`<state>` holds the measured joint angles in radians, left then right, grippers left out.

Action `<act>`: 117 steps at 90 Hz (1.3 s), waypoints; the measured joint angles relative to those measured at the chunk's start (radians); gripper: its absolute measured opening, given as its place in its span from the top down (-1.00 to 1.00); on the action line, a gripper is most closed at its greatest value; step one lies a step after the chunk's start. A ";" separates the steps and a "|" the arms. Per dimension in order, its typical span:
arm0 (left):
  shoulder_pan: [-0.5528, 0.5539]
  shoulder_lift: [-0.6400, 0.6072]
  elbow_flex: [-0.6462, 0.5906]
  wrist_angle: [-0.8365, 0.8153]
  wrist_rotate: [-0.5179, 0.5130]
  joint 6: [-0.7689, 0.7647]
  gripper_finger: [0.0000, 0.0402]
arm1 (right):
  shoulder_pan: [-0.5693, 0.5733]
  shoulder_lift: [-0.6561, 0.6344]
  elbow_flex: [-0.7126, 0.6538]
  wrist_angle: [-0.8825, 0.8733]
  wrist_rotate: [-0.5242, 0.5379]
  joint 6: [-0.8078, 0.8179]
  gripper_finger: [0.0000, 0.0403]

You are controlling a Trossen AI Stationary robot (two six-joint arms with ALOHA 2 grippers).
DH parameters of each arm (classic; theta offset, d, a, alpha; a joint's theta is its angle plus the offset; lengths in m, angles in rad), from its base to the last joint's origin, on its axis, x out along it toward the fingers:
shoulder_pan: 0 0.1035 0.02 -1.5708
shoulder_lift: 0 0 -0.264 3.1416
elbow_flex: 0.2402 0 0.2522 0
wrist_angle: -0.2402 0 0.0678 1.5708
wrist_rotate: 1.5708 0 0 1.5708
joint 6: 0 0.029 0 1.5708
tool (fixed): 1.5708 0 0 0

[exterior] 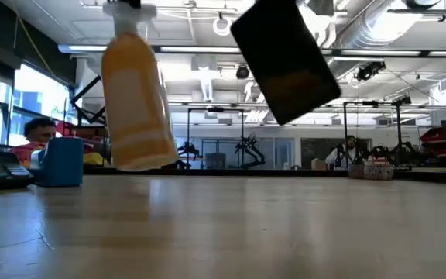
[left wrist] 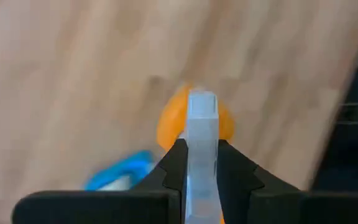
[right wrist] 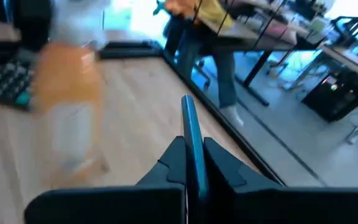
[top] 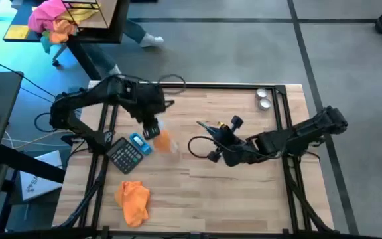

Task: Apply microfiber cloth
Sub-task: Spray the blue phone using the orange spray bottle

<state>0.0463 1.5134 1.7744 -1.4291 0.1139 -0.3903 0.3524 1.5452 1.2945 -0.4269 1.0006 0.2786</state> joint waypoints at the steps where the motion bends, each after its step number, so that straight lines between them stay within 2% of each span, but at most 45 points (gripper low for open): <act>1: -0.010 0.001 0.000 0.008 0.006 -0.008 0.84 | -0.001 0.004 0.000 0.006 0.006 0.008 1.00; 14: -0.098 0.022 0.000 0.034 0.034 -0.156 0.84 | -0.007 0.049 0.000 0.060 0.115 0.146 1.00; 21: -0.120 0.039 0.000 0.035 0.026 -0.249 0.84 | 0.001 0.086 0.000 0.104 0.159 0.165 1.00; 29: -0.133 0.060 0.000 0.042 0.018 -0.331 0.84 | 0.005 0.127 0.000 0.175 0.143 0.137 1.00; 40: -0.141 0.091 0.002 0.051 -0.013 -0.350 0.84 | 0.001 0.159 0.000 0.284 0.124 0.081 1.00; 51: -0.142 0.115 0.005 0.087 -0.047 -0.392 0.82 | 0.000 0.172 0.000 0.312 0.123 0.055 1.00; 72: -0.143 0.127 -0.001 0.249 0.062 -0.367 0.66 | 0.008 0.171 0.000 0.289 0.119 0.053 1.00; 96: -0.143 0.124 0.000 0.248 0.099 -0.363 0.48 | 0.021 0.152 0.000 0.285 0.110 0.027 1.00; 109: -0.155 0.105 0.000 0.245 0.190 -0.254 0.45 | 0.044 0.110 0.000 0.223 0.117 -0.009 1.00; 112: -0.167 0.095 0.000 0.242 0.184 -0.227 0.45 | 0.052 0.093 0.000 0.203 0.116 -0.014 1.00; 117: -0.202 0.080 0.000 0.223 0.107 -0.188 0.47 | 0.065 0.059 0.000 0.169 0.094 -0.035 1.00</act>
<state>-0.1556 1.5934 1.7748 -1.2061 0.2214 -0.5779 0.4170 1.6039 1.2945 -0.2576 1.0945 0.2436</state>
